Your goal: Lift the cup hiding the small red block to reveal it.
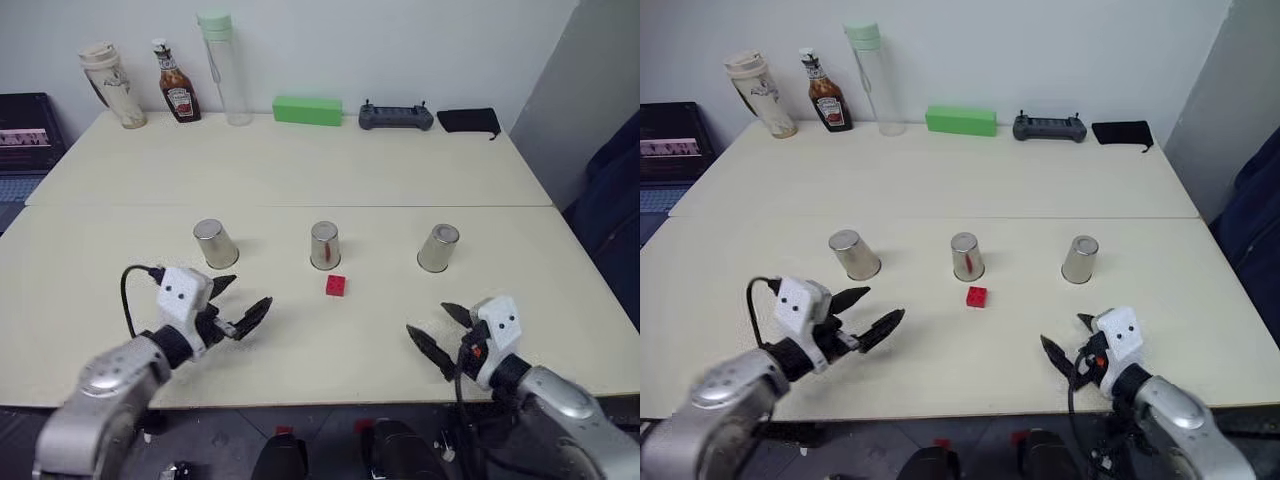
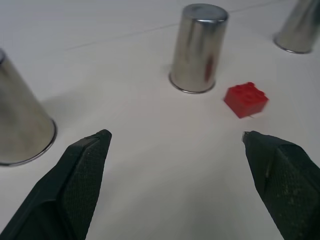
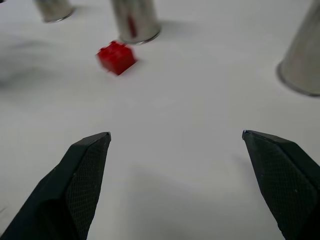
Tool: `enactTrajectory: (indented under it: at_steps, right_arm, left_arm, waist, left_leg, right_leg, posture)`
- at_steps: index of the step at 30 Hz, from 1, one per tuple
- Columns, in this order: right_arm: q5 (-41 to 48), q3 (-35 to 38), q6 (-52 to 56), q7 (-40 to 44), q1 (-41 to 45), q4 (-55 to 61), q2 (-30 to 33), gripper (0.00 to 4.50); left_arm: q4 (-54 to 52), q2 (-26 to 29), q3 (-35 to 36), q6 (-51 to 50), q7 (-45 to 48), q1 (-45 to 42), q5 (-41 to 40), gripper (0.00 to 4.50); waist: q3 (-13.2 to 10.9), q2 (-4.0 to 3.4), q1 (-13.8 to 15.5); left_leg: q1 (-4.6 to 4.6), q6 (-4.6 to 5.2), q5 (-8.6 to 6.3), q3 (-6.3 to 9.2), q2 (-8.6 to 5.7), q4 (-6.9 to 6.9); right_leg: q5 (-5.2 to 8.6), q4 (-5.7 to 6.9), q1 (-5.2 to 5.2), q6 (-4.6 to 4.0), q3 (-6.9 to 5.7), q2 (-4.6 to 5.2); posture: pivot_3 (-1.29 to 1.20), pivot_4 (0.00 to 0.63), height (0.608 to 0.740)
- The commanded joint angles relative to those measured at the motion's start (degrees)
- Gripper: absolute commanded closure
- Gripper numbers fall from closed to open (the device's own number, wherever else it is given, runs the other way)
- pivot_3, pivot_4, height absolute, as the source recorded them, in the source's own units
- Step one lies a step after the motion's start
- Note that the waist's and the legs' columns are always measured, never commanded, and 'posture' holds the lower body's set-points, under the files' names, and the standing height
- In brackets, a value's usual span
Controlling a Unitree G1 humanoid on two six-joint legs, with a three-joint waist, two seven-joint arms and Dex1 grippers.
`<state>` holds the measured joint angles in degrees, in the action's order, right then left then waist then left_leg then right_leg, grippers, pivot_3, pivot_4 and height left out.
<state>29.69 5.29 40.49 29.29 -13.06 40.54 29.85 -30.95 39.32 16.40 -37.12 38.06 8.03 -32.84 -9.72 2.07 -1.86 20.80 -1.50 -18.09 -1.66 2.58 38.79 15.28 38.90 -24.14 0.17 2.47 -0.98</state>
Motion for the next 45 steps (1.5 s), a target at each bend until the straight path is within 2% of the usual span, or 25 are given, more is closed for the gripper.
enactTrajectory:
  at_steps: [1, 5, 16, 45]
  right_arm:
    - [4.3, 2.99, 0.74, 3.39, 4.22, -0.76, 2.33, 0.01]
    - [4.8, 3.18, 0.54, 2.94, 5.42, -1.58, 2.37, 0.01]
    - [2.56, 2.35, -2.22, -0.73, 0.76, 0.16, -1.01, 0.01]
    - [1.18, 3.3, -4.38, -2.13, -0.12, -1.53, -1.59, 0.01]
  left_arm:
    - [0.78, 3.68, 1.15, -0.07, 5.31, -0.91, -2.09, 0.0]
    - [2.38, 4.02, 0.89, 1.82, 5.37, -2.08, -0.87, 0.0]
    - [4.19, 1.44, -0.16, 7.23, 3.84, -1.57, 3.47, 0.0]
    - [6.81, 0.02, -2.05, 8.29, 4.39, -3.91, 4.38, 0.0]
  waist:
    - [-0.02, 0.04, -0.02]
    - [-0.03, 0.06, 0.22]
    - [-0.04, 0.06, 0.2]
    - [-0.04, 0.06, 0.19]
  left_leg:
    - [0.01, 0.0, 0.0, 0.0, 0.0, 0.0]
    - [0.01, 0.0, 0.0, 0.05, 0.01, 0.0]
    - [0.02, -0.01, 0.0, 0.02, 0.01, 0.0]
    - [0.0, -0.01, 0.01, 0.01, 0.01, 0.02]
  right_leg:
    - [0.0, 0.0, -0.01, 0.0, 0.0, 0.0]
    - [0.0, 0.0, 0.0, 0.0, -0.04, 0.0]
    - [-0.01, 0.01, 0.0, 0.03, 0.0, 0.04]
    - [-0.03, 0.04, 0.01, 0.06, 0.01, 0.03]
  posture:
    - [0.0, 0.15, 0.74]
    - [0.0, 0.15, 0.74]
    - [0.0, 0.15, 0.74]
    - [0.0, 0.15, 0.74]
